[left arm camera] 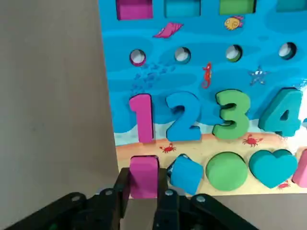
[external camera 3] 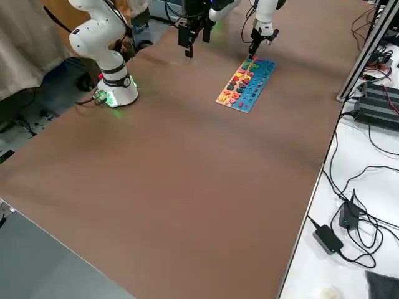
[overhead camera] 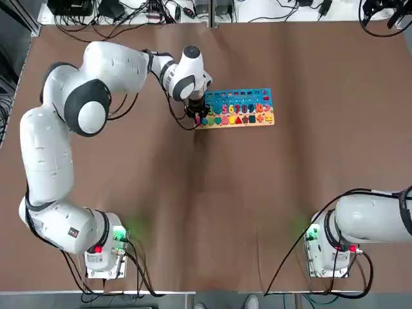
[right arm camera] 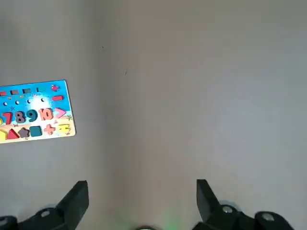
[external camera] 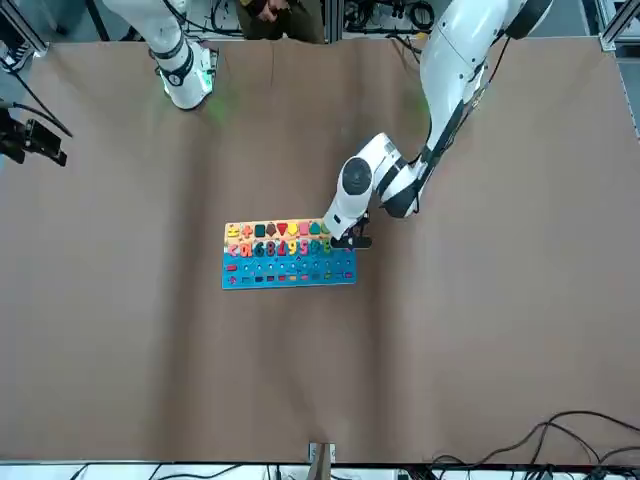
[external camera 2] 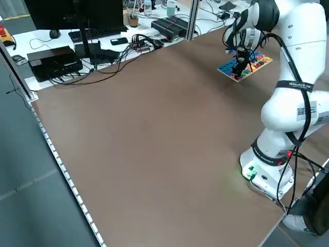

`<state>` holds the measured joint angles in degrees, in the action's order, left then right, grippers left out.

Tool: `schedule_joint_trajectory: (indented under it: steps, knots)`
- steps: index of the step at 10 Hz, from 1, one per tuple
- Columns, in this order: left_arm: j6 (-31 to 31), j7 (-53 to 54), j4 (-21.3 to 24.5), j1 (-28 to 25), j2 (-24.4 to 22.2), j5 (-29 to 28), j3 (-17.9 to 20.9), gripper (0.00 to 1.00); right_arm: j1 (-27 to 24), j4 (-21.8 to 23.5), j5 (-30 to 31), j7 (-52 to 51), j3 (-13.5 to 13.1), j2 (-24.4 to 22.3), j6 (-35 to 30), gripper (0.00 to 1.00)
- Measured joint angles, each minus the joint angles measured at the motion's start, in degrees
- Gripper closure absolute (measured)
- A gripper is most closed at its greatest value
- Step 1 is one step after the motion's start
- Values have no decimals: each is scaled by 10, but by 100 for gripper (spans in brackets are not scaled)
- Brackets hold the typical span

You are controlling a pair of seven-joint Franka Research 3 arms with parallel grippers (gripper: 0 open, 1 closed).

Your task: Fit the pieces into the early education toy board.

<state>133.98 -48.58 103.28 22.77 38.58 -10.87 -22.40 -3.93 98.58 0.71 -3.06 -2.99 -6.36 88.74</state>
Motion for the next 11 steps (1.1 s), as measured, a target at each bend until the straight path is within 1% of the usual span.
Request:
schedule_joint_trajectory:
  steps: [7, 10, 11]
  knots:
    - [-2, 0, 2, 2, 0, 0, -1, 74, 0, 0, 0, 0, 0, 0, 0, 1]
    - [-3, 0, 4, 2, 0, 0, -1, 68, 0, 0, 0, 0, 0, 0, 0, 1]
    - [-3, 0, 4, 2, 0, 0, -1, 68, 0, 0, 0, 0, 0, 0, 0, 1]
